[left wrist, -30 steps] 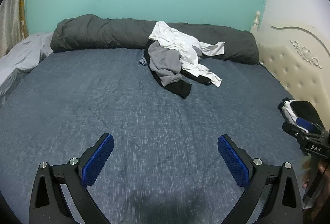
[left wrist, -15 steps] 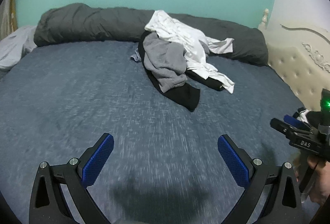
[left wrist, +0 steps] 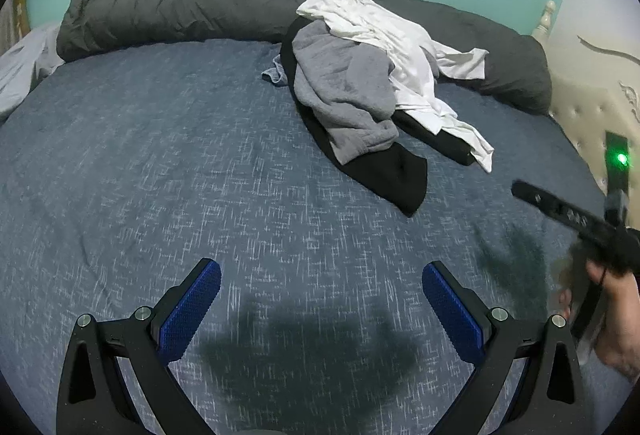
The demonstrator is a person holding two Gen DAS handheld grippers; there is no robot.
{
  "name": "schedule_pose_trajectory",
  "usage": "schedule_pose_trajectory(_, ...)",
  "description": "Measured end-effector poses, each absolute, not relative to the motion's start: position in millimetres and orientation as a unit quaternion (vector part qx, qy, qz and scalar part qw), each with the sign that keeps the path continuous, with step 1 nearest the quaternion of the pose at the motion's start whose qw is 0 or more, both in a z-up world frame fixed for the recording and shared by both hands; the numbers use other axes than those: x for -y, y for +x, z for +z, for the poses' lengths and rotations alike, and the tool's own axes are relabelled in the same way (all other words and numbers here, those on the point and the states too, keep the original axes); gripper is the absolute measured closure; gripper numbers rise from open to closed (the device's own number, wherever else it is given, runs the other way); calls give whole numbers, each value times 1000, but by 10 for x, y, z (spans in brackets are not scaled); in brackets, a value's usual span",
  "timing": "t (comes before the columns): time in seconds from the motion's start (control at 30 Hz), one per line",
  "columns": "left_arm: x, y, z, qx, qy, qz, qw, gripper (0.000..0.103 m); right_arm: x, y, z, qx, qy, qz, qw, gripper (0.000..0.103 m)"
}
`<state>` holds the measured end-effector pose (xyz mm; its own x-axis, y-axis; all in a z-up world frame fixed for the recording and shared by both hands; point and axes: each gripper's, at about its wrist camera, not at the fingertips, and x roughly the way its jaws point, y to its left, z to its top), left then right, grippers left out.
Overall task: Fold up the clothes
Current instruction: 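Move the right tool to the white shirt and close on its hem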
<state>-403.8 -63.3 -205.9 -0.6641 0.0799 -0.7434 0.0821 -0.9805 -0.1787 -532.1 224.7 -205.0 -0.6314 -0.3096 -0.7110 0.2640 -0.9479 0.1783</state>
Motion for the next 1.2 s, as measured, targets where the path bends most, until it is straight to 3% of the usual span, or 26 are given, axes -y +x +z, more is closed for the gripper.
schedule_pose_trajectory(0.3,743,-4487,-1976,-76,409,-909,10,0,-1968,-6210,-2058,1,400,-902,159,0)
schedule_pose_trajectory(0.8,937,-5210,-2309,-91,432,-897,-3,0,-1332,-7334,-2332,-90,402,-896,166,1)
schedule_pose_trajectory(0.9,965,-5226,-2378,-101,435,-895,-5,0,-1219,-7465,-2390,-92,407,-894,163,15)
schedule_pose_trajectory(0.97,979,-5216,-2414,-102,437,-893,-4,0,-1141,-7541,-2452,-104,418,-889,159,31)
schedule_pose_trajectory(1.1,1004,-5173,-2466,-106,440,-892,-5,0,-1031,-7622,-2504,-115,423,-883,168,48)
schedule_pose_trajectory(1.17,1015,-5136,-2478,-110,440,-892,-7,0,-990,-7625,-2503,-112,424,-880,182,72)
schedule_pose_trajectory(1.2,1015,-5106,-2480,-110,439,-892,-8,0,-963,-7609,-2498,-115,421,-880,185,76)
